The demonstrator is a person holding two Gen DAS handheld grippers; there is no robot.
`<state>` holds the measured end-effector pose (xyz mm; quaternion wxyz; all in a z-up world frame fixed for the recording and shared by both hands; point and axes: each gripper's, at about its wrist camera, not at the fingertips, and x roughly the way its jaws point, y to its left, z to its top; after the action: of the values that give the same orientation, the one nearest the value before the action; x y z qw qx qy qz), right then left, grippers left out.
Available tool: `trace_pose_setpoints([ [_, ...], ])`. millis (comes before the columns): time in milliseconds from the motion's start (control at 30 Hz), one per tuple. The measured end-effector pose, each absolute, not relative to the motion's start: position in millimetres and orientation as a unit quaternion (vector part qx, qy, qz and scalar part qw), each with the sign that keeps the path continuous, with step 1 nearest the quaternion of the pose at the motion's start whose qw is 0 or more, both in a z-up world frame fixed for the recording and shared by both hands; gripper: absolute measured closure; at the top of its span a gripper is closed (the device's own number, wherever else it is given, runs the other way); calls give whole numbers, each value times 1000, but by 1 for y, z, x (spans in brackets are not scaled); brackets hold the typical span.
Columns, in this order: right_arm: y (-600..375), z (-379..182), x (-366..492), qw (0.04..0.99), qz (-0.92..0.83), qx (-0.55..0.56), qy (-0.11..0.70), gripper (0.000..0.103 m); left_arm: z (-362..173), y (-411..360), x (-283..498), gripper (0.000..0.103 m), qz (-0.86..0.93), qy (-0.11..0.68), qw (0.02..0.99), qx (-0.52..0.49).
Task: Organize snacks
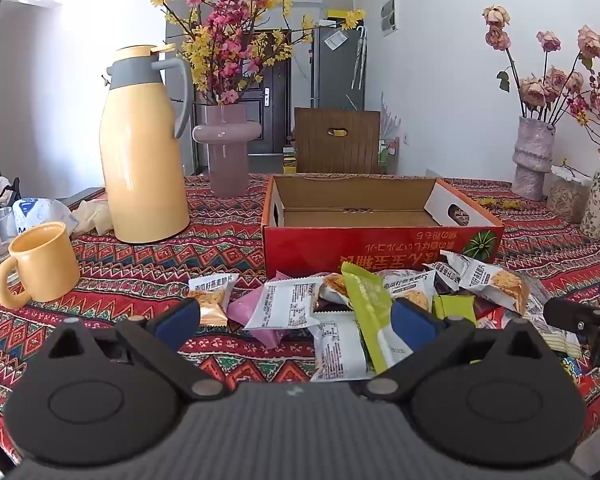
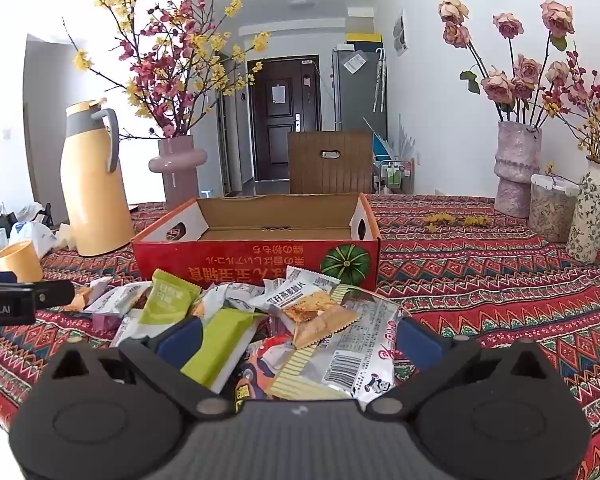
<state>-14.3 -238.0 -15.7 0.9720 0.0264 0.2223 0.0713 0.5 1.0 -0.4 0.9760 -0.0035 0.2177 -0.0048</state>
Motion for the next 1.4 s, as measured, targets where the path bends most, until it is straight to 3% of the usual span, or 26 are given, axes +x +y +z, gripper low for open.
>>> trace_pose_setpoints([
  [1400,-233,-17,-14,970,72,17,233,0,-5,-4,-2,0,-18,231,973,6],
])
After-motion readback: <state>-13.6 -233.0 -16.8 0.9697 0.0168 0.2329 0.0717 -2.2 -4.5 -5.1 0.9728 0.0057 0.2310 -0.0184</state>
